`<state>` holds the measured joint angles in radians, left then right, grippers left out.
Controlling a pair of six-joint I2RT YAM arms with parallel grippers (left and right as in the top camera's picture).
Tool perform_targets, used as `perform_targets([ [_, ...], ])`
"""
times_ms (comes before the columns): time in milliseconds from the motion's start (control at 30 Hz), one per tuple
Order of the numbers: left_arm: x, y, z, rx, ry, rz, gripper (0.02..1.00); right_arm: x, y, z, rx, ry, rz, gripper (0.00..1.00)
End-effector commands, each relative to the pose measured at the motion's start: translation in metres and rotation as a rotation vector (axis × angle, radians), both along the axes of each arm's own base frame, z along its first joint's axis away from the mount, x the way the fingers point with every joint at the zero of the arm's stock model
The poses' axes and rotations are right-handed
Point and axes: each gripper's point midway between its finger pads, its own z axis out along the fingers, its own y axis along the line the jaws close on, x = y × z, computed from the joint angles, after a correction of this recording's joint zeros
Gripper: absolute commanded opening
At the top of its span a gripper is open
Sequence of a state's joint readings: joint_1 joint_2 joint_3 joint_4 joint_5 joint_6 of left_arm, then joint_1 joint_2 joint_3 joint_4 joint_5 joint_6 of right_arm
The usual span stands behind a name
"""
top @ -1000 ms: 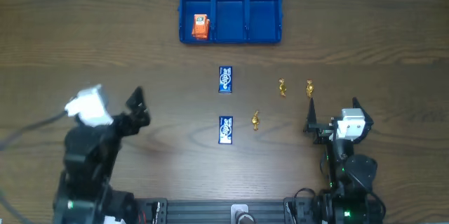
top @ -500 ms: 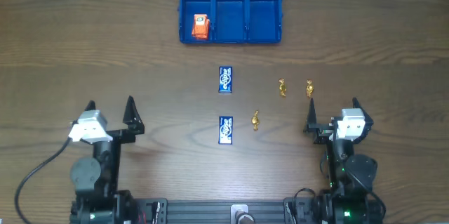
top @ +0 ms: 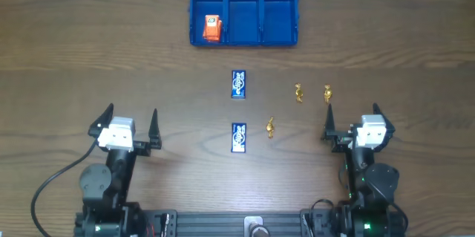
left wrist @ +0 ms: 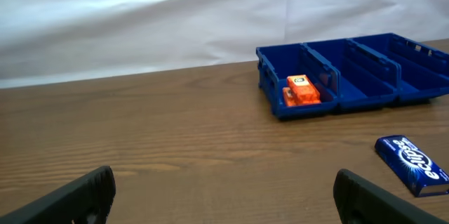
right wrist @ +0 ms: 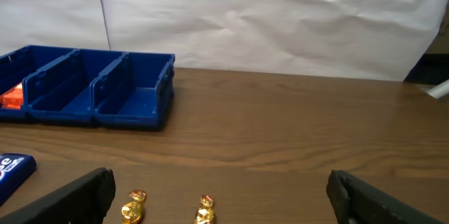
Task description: Sort Candies Into Trays
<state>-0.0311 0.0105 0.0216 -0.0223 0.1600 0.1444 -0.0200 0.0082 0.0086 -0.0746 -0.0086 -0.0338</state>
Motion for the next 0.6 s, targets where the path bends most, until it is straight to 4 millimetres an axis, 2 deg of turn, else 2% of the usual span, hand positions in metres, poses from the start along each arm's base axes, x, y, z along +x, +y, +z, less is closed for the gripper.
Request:
perform_targets([
  [33,-0.002,-0.007,-0.016,0.020,0.043,-0.043,0.998,0.000,0.003,-0.002,-0.005,0.005,0.013,0.998],
  [133,-0.002,-0.007,-0.015,0.020,0.043,-0.043,0.998,0.000,0.003,-0.002,-0.004,0.005,0.013,0.998],
  [267,-0.002,-0.007,-0.015,0.020,0.043,-0.043,0.998,0.000,0.009,0.018,0.014,-0.076,0.048,1.000],
  [367,-0.002,-0.007,-0.015,0.020,0.043,-0.043,0.998,0.000,0.009,0.009,0.015,-0.039,0.050,0.998],
  [433,-0.002,-0.007,-0.015,0.020,0.043,-0.043,0.998,0.000,0.009,0.024,0.028,-0.097,0.050,1.000],
  [600,-0.002,-0.007,-0.015,0.020,0.043,-0.043,0.998,-0.003,0.015,0.058,0.277,-0.190,0.089,1.000],
])
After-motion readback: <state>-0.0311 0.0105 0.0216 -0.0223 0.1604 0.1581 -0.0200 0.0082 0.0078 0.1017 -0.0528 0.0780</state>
